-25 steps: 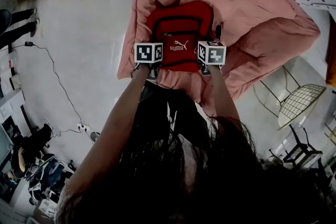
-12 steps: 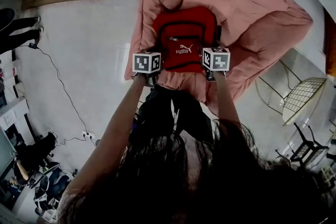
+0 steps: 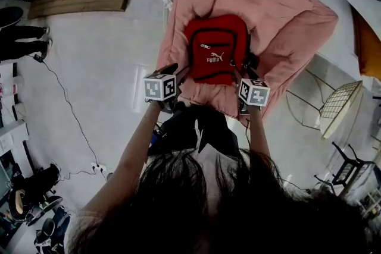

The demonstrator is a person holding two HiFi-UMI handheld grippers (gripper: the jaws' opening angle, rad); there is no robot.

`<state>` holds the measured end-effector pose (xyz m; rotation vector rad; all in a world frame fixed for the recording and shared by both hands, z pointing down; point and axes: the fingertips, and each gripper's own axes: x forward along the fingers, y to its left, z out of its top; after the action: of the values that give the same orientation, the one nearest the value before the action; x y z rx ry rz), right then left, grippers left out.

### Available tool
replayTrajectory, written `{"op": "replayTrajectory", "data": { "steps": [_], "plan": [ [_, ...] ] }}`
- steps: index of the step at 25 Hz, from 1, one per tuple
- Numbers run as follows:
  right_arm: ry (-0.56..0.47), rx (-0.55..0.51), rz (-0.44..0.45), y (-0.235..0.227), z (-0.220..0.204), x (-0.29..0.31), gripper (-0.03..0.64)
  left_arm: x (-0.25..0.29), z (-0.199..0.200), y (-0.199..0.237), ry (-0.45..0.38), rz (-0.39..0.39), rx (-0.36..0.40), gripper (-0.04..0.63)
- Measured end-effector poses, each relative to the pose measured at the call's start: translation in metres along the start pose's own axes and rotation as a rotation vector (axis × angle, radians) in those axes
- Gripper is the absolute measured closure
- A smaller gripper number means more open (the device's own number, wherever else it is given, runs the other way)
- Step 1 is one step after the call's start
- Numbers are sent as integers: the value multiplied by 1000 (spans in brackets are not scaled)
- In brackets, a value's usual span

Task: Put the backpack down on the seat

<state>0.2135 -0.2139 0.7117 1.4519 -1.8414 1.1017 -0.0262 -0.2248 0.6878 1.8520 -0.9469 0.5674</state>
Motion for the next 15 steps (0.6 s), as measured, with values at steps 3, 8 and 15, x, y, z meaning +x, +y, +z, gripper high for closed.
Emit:
{"op": "replayTrajectory", "data": {
  "steps": [3, 8, 15],
  "plan": [
    [-82, 22, 31, 29, 2, -34, 380, -29, 2, -15, -46, -41, 69, 368],
    [-214, 9, 81, 85, 2, -86, 382, -77, -1, -42, -133, -128, 141, 370],
    [-387, 6, 123, 166, -2, -156, 405, -158, -13, -80, -257, -281, 195, 387]
  ]
}}
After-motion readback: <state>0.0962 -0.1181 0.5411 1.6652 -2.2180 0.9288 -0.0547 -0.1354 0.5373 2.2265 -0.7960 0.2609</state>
